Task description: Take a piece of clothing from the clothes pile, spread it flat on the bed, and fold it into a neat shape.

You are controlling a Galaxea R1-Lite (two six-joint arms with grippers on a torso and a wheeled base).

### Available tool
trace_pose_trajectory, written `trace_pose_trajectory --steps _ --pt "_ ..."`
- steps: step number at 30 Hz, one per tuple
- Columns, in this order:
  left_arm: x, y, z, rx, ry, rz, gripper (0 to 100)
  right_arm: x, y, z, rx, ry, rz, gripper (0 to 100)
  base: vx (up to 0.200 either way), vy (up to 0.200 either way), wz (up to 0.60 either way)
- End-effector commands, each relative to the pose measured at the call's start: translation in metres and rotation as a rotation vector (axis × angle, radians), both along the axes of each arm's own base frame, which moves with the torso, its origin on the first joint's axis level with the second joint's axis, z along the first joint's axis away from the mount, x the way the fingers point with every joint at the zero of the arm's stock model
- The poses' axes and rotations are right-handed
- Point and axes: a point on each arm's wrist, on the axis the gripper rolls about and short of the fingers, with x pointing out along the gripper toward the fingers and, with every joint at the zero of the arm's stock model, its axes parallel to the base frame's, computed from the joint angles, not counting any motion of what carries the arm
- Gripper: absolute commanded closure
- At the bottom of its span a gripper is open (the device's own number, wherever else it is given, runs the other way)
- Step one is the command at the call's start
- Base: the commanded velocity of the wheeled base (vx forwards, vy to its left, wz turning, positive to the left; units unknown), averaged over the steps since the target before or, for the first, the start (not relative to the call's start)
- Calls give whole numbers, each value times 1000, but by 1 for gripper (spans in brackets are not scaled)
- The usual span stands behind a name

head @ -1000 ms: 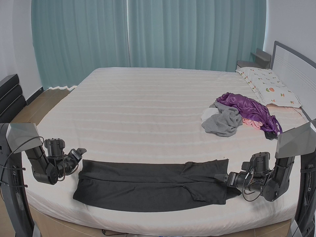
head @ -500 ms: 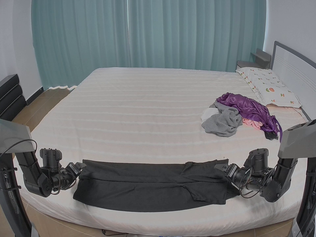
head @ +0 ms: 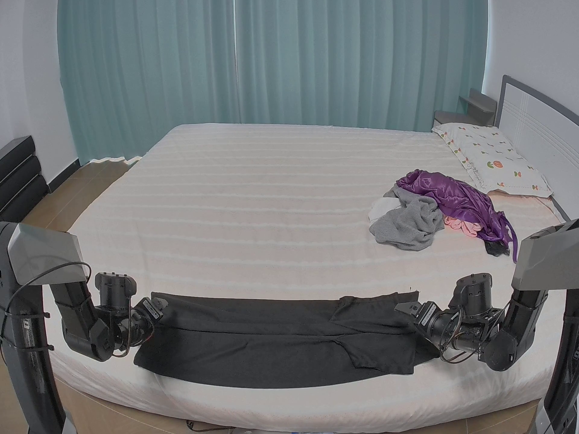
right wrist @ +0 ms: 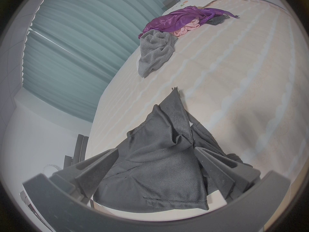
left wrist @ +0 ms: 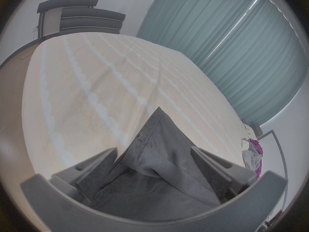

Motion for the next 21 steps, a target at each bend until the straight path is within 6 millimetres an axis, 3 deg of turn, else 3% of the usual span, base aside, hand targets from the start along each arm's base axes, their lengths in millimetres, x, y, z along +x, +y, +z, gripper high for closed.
trace_pose_trajectory --steps 1,16,21 --pt "4 1 -8 3 12 5 100 -1 1 -1 -1 3 5 0 0 0 0" --pt "5 1 16 51 -104 52 100 3 9 -4 -40 -12 -26 0 0 0 0" --pt "4 0 16 52 -104 51 100 17 18 -8 -54 5 -66 0 0 0 0"
